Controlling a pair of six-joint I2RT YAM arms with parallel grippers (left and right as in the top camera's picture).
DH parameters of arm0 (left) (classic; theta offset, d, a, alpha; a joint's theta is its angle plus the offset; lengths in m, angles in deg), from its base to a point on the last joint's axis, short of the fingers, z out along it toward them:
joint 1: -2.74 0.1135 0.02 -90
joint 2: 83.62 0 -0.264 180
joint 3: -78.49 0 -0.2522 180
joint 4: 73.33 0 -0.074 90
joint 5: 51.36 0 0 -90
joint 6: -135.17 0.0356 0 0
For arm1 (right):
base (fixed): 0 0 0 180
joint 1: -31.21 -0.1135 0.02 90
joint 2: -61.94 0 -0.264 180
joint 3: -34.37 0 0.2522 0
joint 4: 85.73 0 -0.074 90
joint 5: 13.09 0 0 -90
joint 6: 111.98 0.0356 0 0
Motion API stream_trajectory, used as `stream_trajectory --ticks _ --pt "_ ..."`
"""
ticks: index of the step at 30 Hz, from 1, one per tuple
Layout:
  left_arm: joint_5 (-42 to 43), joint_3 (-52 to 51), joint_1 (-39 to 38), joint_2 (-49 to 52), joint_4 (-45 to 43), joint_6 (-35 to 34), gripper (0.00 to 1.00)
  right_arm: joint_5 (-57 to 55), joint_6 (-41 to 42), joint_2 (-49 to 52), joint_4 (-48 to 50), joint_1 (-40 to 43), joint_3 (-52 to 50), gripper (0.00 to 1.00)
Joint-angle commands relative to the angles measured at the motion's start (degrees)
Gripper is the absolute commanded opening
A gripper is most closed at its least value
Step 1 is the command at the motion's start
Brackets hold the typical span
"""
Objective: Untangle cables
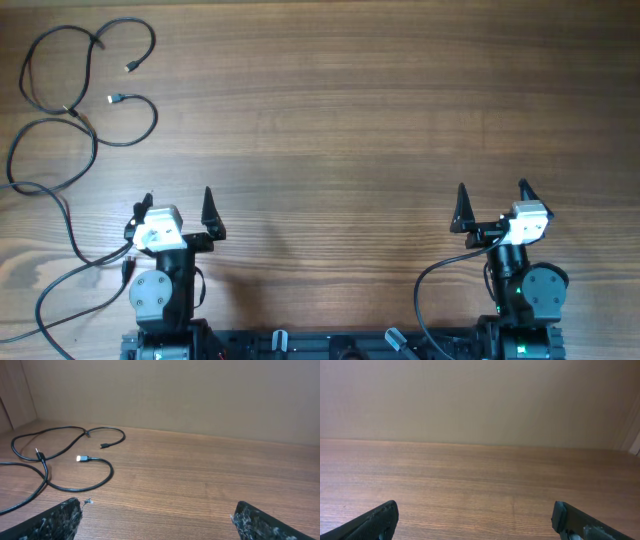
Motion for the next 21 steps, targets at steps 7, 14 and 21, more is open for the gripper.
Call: stream_trajectory --ticks 7,14,21 --pt "1.4 -0.4 -0.1 -0.6 0.2 1.2 1.0 -0.9 0.3 -0.6 0.2 0.3 -0.1 1.0" --pt "1.9 -0.4 -0.1 -0.6 0.3 3.2 1.0 -0.9 0.3 -0.6 0.2 0.3 -0.1 1.0" --pt "1.9 -0.4 -0.1 -0.6 0.3 3.7 1.0 -0.9 0.3 -0.6 0.2 0.3 -0.1 1.0"
